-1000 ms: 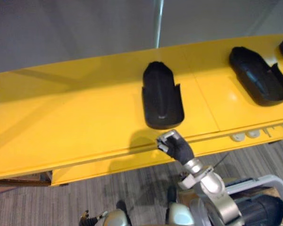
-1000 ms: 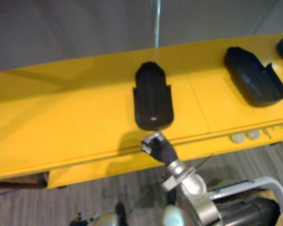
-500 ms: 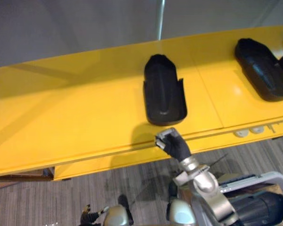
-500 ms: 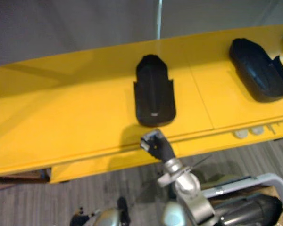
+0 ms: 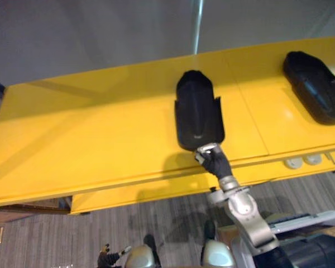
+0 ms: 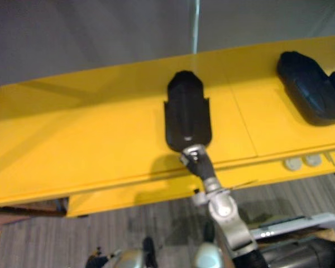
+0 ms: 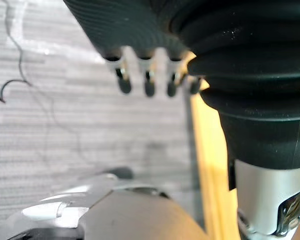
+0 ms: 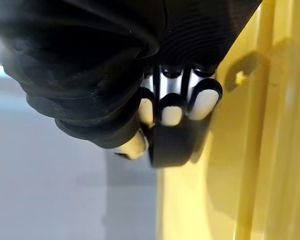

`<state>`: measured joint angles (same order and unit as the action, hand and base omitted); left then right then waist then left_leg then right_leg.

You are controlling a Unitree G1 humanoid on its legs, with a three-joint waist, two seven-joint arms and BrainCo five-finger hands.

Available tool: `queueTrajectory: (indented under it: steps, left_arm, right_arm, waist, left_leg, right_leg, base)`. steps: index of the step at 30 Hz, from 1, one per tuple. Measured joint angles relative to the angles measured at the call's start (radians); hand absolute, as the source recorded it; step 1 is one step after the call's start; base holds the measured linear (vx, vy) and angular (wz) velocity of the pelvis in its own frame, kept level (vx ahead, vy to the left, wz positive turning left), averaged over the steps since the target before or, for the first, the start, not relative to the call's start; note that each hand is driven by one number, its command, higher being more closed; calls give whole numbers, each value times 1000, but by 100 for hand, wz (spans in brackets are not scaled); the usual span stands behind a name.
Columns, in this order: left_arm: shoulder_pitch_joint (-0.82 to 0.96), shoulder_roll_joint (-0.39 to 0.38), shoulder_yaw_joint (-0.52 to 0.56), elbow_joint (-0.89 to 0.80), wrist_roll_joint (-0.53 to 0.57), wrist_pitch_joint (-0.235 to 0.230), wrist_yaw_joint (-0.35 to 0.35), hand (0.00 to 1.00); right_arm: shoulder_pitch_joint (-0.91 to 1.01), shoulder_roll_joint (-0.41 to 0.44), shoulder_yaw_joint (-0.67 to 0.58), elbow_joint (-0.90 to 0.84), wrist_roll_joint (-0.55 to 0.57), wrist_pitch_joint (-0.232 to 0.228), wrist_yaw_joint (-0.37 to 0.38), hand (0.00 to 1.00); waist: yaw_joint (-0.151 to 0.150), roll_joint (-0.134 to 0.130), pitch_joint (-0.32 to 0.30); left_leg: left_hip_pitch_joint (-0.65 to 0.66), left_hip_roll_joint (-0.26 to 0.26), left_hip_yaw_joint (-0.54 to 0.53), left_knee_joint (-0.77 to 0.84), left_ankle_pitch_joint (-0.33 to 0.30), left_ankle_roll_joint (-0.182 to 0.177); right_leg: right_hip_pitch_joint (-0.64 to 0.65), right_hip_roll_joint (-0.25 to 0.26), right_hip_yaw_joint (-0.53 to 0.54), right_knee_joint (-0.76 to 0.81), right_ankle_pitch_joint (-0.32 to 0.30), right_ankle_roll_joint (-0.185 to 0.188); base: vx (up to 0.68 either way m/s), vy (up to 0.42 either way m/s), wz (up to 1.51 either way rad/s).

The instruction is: Walk over and take plastic housings, then place them on the shelf

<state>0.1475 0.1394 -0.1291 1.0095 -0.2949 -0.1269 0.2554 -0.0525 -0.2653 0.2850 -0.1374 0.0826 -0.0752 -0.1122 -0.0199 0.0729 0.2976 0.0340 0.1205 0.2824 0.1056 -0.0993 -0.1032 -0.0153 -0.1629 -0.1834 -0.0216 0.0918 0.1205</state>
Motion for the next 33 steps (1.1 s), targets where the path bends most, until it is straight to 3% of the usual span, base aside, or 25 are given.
queueTrajectory:
  steps: [19, 33]
  left_arm:
    - [9, -3, 5, -17, 31, 35, -25, 0]
    - [14, -23, 38, -23, 38, 41, -33, 0]
  right_arm:
    - [-167, 26, -96, 199, -23, 13, -48, 100]
    - [-188, 30, -122, 235, -58, 12, -89, 100]
  waist:
    - [9, 9, -7]
    - [14, 26, -18]
  left_leg:
    - [20, -1, -29, -41, 38, -5]
    - [21, -1, -30, -42, 39, -5]
  right_leg:
    - [25, 3, -36, -7, 3, -1]
    - [27, 3, -36, -7, 3, -1]
  base:
    - [-11, -9, 4]
    - [-2, 0, 0]
